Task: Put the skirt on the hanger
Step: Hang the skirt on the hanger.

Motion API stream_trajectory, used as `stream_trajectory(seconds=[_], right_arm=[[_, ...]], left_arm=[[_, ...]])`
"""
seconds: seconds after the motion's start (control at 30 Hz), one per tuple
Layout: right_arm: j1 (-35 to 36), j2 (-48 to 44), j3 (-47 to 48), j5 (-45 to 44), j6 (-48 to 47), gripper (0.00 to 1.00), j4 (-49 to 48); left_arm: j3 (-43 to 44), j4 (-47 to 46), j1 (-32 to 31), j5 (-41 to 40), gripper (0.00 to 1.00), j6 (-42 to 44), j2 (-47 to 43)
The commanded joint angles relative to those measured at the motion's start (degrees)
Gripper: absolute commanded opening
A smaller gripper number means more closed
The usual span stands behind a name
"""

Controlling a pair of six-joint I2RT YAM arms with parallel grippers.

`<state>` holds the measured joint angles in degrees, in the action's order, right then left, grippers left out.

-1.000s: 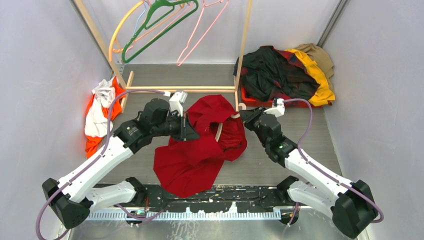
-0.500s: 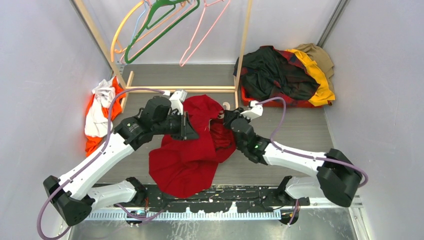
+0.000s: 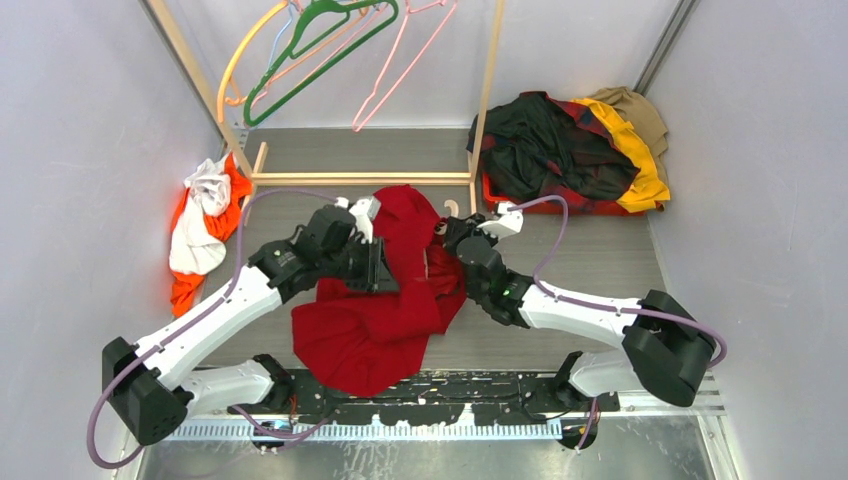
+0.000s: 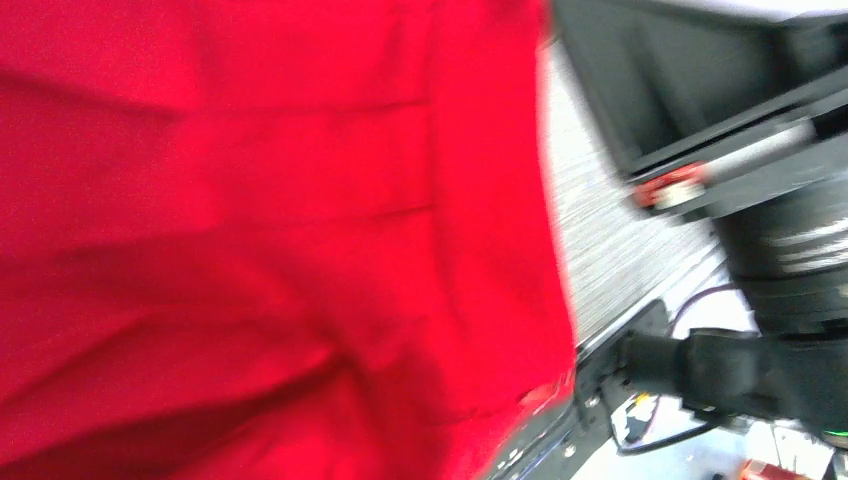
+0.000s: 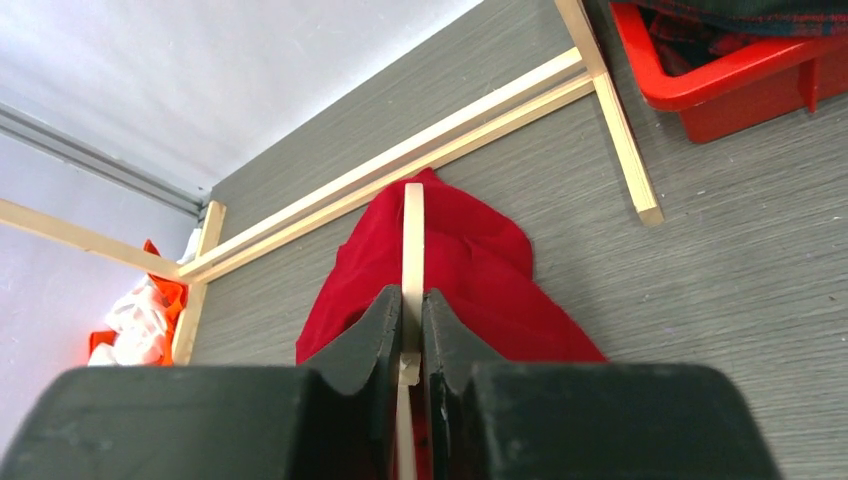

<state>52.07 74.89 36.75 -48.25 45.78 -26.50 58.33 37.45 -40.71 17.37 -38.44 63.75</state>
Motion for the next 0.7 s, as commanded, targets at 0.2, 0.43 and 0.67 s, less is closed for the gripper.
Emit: stream_trajectory(seconds=[0.2,0.43,0.67], right_arm=[[-1.23,0.4,-3.05,-1.35,0.43,0.01,-2.36],[-2.69,0.76,-3.49,1.13,2.06,0.01,-2.41],[-3.71,1.0,-3.13,3.43,2.73,0.01,-1.89]], left_arm=[[-15.29,-5.7,0.12,-6.83,0.49,-1.56,-10.91],[-24.06,-10.19,-1.89,-8.0,0.56,-1.45,-16.43],[-26.93,-16.54,-4.91,-14.86,0.73,2.64,-17.39]])
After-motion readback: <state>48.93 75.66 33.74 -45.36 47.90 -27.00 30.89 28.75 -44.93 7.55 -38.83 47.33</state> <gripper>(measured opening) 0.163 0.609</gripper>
